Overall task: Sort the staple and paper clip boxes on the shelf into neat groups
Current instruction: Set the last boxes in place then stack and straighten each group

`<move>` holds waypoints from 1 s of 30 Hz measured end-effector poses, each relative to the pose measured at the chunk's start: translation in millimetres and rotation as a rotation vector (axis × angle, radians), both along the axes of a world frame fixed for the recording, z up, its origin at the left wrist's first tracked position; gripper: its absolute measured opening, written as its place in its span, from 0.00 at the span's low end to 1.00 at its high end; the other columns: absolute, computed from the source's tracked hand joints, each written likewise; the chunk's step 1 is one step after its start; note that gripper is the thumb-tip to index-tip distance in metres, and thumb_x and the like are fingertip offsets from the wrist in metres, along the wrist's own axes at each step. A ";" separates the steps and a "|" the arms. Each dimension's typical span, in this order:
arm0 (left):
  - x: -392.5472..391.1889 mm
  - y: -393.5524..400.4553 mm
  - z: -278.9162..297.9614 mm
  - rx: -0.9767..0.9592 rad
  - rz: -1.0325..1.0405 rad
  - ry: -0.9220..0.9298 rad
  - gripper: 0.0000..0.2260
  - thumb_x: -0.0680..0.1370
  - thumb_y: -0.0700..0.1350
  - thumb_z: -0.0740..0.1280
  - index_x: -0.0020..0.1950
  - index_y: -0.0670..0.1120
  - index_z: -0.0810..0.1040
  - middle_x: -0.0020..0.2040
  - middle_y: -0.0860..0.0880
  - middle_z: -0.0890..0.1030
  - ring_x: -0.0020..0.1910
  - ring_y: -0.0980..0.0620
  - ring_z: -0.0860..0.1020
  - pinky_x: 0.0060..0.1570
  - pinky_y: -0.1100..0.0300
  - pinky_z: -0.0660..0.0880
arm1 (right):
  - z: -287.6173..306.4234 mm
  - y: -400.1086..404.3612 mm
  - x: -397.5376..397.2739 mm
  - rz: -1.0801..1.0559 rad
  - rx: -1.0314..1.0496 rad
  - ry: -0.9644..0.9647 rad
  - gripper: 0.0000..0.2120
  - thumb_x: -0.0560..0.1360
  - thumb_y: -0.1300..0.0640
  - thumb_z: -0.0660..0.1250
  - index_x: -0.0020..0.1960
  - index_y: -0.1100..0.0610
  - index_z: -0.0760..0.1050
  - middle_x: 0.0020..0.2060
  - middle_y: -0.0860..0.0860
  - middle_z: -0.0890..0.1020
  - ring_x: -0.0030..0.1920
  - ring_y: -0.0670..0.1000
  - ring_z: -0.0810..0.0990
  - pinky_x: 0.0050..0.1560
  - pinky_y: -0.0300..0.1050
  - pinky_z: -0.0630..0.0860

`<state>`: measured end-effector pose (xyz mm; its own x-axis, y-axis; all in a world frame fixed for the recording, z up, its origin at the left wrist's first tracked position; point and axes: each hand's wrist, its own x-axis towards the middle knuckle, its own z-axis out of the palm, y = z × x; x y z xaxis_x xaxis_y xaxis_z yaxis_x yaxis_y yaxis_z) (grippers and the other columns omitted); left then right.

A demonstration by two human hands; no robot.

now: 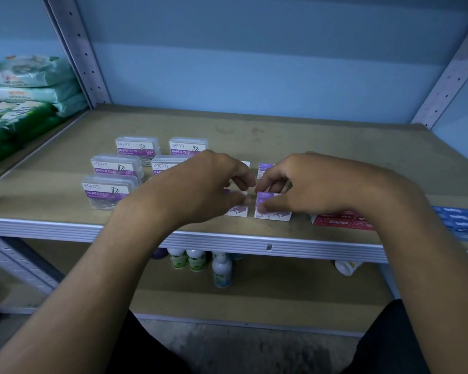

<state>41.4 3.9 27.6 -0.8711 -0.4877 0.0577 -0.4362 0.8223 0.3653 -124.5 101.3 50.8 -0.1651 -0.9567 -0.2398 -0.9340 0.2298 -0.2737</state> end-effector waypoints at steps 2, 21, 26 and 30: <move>0.6 2.3 0.2 -0.007 0.023 -0.049 0.17 0.72 0.52 0.74 0.61 0.56 0.78 0.56 0.60 0.80 0.50 0.60 0.77 0.48 0.67 0.71 | -0.8 0.7 1.2 0.007 0.020 0.032 0.22 0.69 0.40 0.77 0.61 0.42 0.80 0.52 0.40 0.82 0.51 0.44 0.80 0.56 0.47 0.78; -9.2 9.5 3.1 -0.096 0.065 -0.037 0.14 0.70 0.47 0.76 0.56 0.53 0.84 0.51 0.54 0.82 0.45 0.57 0.74 0.49 0.59 0.75 | -10.3 -3.4 10.0 -0.056 -0.068 0.086 0.13 0.67 0.51 0.80 0.51 0.47 0.84 0.46 0.49 0.82 0.45 0.52 0.82 0.49 0.50 0.82; -11.6 10.4 2.6 -0.120 0.057 -0.053 0.15 0.70 0.47 0.76 0.56 0.53 0.83 0.52 0.53 0.82 0.49 0.54 0.76 0.52 0.55 0.77 | -11.6 -3.5 11.7 -0.047 -0.084 0.108 0.13 0.67 0.51 0.81 0.50 0.47 0.84 0.47 0.50 0.80 0.46 0.53 0.81 0.46 0.47 0.79; -11.6 9.3 2.3 -0.130 0.049 -0.054 0.15 0.70 0.47 0.76 0.57 0.52 0.83 0.52 0.53 0.82 0.52 0.53 0.78 0.53 0.54 0.77 | -11.7 -3.3 11.9 -0.053 -0.096 0.111 0.12 0.67 0.52 0.81 0.49 0.48 0.84 0.45 0.50 0.79 0.43 0.53 0.81 0.39 0.44 0.75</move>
